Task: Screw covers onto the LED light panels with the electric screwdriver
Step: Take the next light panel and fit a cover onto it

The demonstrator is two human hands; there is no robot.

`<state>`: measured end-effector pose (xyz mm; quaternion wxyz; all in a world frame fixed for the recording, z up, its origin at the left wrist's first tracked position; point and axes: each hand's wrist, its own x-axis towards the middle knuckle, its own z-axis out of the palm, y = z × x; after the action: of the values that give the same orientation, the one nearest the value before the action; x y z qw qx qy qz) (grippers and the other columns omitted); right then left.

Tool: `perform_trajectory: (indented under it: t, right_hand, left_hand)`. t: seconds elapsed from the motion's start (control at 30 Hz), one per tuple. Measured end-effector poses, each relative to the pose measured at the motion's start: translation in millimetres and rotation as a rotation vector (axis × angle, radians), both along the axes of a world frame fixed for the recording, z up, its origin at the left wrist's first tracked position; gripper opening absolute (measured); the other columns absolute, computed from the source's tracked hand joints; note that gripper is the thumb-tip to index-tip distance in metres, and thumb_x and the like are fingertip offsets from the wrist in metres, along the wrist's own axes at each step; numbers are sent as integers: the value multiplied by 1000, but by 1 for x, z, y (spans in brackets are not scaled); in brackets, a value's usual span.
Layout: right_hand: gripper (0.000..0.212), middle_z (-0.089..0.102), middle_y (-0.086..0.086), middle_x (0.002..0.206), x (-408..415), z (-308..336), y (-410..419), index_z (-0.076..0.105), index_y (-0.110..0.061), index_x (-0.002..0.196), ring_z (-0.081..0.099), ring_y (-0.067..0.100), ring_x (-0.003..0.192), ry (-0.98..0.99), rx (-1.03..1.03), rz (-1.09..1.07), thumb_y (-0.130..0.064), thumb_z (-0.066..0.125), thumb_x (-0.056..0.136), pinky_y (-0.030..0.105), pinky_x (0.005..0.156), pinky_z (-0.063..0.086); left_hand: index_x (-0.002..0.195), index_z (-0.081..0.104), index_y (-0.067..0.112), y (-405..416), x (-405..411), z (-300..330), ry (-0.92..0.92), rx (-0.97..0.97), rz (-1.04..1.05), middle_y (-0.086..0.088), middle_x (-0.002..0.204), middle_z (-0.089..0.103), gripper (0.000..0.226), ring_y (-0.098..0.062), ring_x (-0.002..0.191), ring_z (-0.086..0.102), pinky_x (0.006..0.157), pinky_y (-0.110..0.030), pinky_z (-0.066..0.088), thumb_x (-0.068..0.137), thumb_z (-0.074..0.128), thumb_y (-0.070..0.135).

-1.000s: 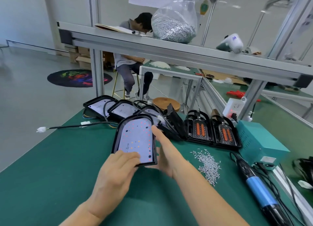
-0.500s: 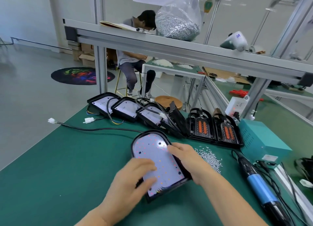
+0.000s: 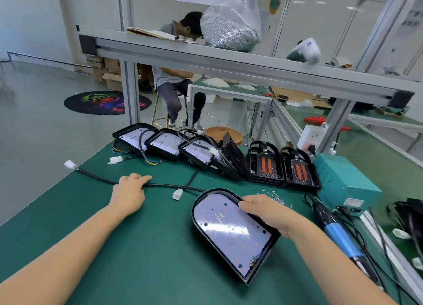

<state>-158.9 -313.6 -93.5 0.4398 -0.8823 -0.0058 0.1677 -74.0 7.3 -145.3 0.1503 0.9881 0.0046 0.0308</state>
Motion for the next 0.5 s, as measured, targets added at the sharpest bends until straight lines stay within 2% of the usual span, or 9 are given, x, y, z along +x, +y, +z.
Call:
perform_trajectory:
  t: [0.13,0.23,0.33,0.37,0.4,0.5]
  right_hand:
    - [28,35,8,83,6,-4,4,42,-12,81,28,20,77,-18,8,-79,-27,44,104,31,74,22]
    - [23,46,8,88,6,-12,3,54,-11,89,39,19,79,-20,58,-148,-26,46,103,30,78,27]
    - [23,38,3,91,2,-19,5,48,-9,83,30,17,83,-47,96,-236,-21,47,102,29,76,19]
    - [30,35,4,84,0,-21,6,43,-7,75,27,17,77,-54,99,-267,-19,47,101,30,71,17]
    - [35,28,5,76,-2,-22,8,35,-12,68,24,15,70,-57,102,-292,-17,47,101,31,65,14]
    - [42,18,-2,65,-7,-22,12,23,-24,66,16,15,57,-67,86,-307,-16,47,100,32,55,11]
  left_hand:
    - [115,68,18,-16,-10,-5,-73,-206,-110,-10,120,56,37,-29,114,46,98,-37,37,90,49,-1]
    - [101,73,16,-23,-24,-7,-90,-272,-130,-7,113,59,29,-26,110,49,95,-35,39,90,51,0]
    - [96,73,12,-29,-36,-8,-100,-335,-164,-4,108,60,28,-24,107,50,91,-30,38,89,51,-3]
    - [94,73,11,-30,-40,-10,-115,-352,-169,-3,106,59,27,-23,106,50,90,-28,36,89,51,-4]
    - [92,74,9,-32,-44,-12,-130,-372,-169,-3,105,59,26,-22,105,49,90,-27,34,89,51,-4]
    - [85,72,3,-39,-53,-10,-207,-461,-190,-3,96,62,22,-21,95,51,83,-22,32,91,52,-1]
